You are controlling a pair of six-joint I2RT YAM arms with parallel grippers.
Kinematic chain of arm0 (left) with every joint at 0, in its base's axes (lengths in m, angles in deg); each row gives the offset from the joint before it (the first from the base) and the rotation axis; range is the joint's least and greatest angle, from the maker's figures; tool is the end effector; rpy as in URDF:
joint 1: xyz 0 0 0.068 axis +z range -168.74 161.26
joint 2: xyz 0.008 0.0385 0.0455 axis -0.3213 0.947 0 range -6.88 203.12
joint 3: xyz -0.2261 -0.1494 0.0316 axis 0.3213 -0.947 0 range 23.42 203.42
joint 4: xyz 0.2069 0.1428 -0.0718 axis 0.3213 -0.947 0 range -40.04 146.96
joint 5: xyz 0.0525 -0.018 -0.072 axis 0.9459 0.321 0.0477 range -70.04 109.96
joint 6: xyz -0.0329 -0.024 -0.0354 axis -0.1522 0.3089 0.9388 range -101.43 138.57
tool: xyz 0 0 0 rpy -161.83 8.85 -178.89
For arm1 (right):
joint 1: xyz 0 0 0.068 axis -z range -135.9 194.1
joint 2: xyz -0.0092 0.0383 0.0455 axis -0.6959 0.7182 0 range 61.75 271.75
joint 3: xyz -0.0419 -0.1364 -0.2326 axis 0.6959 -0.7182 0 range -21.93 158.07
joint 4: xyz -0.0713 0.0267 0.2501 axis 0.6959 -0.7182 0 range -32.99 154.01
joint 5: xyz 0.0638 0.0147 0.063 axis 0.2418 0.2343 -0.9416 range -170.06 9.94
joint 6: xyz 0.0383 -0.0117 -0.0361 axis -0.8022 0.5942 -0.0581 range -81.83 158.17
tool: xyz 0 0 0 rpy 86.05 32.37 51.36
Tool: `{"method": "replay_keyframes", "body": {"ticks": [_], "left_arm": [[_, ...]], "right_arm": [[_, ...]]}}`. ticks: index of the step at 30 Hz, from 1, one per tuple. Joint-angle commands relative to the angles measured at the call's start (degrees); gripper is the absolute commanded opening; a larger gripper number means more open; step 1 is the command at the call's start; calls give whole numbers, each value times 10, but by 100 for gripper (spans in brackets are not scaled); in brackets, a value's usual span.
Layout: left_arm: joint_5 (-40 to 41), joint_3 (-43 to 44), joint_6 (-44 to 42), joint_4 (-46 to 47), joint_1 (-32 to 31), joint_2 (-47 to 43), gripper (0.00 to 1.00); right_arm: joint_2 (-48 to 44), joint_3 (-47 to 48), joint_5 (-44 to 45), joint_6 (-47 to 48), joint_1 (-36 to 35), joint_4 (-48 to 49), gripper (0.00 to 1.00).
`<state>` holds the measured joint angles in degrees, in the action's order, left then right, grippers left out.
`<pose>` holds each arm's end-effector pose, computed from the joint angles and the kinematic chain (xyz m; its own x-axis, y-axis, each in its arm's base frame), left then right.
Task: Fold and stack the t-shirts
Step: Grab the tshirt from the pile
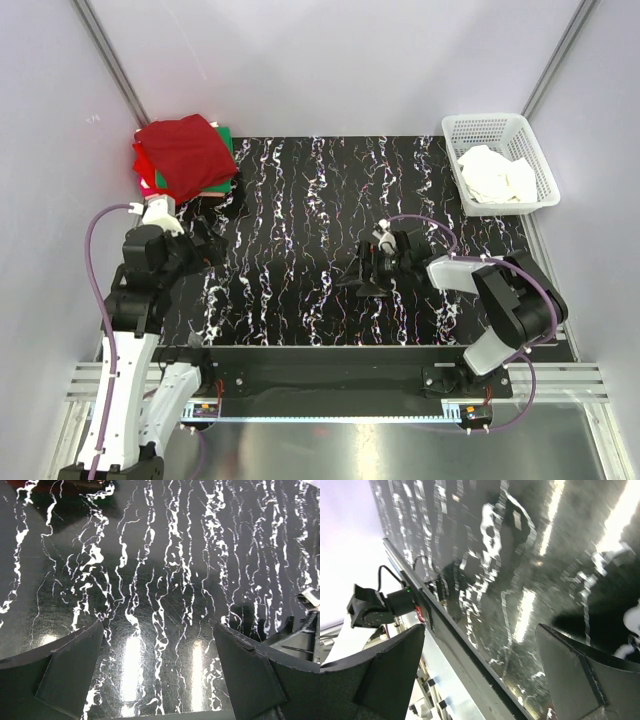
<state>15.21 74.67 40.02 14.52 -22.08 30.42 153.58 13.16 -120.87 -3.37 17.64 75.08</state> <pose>0.1291 -0.0106 0.3385 -0.4911 -0.3364 -0.8035 -0.0524 0.9322 -0.3582 0.2435 0.1471 0.1332 -0.9741 0.0758 -0.2131 -0.1339 0.5661 0.8134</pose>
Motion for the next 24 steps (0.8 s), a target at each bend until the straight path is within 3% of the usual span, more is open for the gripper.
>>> {"method": "replay_keyframes", "body": {"ticks": [1, 3, 4, 8, 13, 16, 22, 24], "left_arm": [[14, 10, 3, 7, -2, 13, 99], [9, 6, 3, 13, -2, 6, 99], [4, 4, 3, 15, -2, 2, 99], [0, 1, 2, 20, -3, -12, 99], [18, 4, 3, 15, -4, -17, 99], [29, 3, 5, 15, -6, -31, 99], [26, 2, 6, 17, -7, -40, 99], [24, 1, 6, 17, -7, -39, 99]], "right_arm": [[-26, 44, -11, 27, 3, -27, 100], [-86, 59, 21, 36, 4, -50, 100], [-106, 73, 84, 51, 4, -73, 100], [-133, 266, 228, 91, 24, -263, 100], [-9, 551, 317, 152, 135, -435, 100], [56, 651, 371, 160, 208, -506, 100], [157, 732, 398, 137, 354, -562, 100], [203, 756, 402, 133, 373, -578, 100]]}}
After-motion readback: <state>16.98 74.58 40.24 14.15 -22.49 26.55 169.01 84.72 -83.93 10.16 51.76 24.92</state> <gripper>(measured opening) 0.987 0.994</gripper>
